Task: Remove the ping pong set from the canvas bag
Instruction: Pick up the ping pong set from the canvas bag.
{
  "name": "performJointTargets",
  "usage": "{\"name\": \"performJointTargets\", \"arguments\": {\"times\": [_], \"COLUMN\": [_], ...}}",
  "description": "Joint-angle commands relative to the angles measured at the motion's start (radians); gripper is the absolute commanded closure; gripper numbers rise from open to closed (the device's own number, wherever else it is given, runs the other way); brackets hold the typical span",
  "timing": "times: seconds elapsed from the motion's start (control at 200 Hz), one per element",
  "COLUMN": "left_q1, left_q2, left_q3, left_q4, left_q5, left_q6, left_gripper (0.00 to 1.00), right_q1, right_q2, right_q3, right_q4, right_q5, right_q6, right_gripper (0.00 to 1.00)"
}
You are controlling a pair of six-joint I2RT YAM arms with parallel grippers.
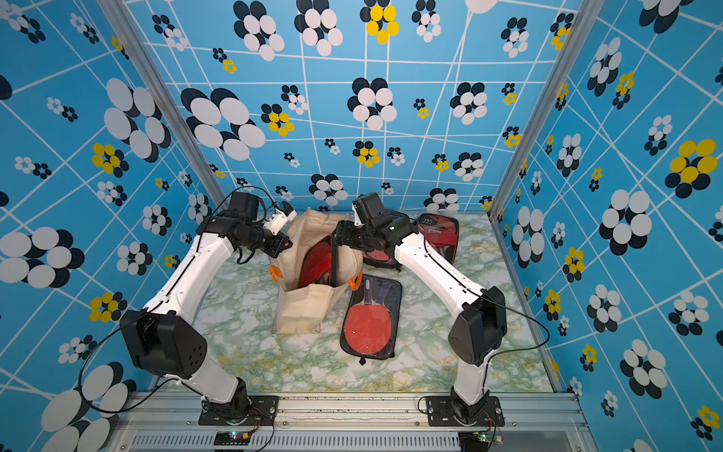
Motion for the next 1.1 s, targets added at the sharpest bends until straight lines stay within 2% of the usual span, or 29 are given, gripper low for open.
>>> {"name": "performJointTargets", "arguments": {"times": [0.0, 0.515, 1.094], "left_q1": [-0.012, -0.019, -0.019], "left_q2": [-0.033, -0.028, -0.007], "left_q3": [0.024, 0.003, -0.003], "left_q4": [-0.017, -0.008, -0.002], "left_q5": [0.004, -0.002, 0.018], "left_q6": [0.013, 0.015, 0.009], "left_gripper": [1.00, 1.00, 1.00], "right_q1": [0.022, 0.039, 0.058], "right_q2": [0.046, 0.209, 0.292], "right_q3": [0.054, 0.147, 0.173], "right_q4": [-0.059, -0.127, -0.139], "right_q5": [0.014, 0.081, 0.105], "right_q6": [-0.031, -0.062, -0.073], "right_gripper": [0.29, 0.30, 0.30]}}
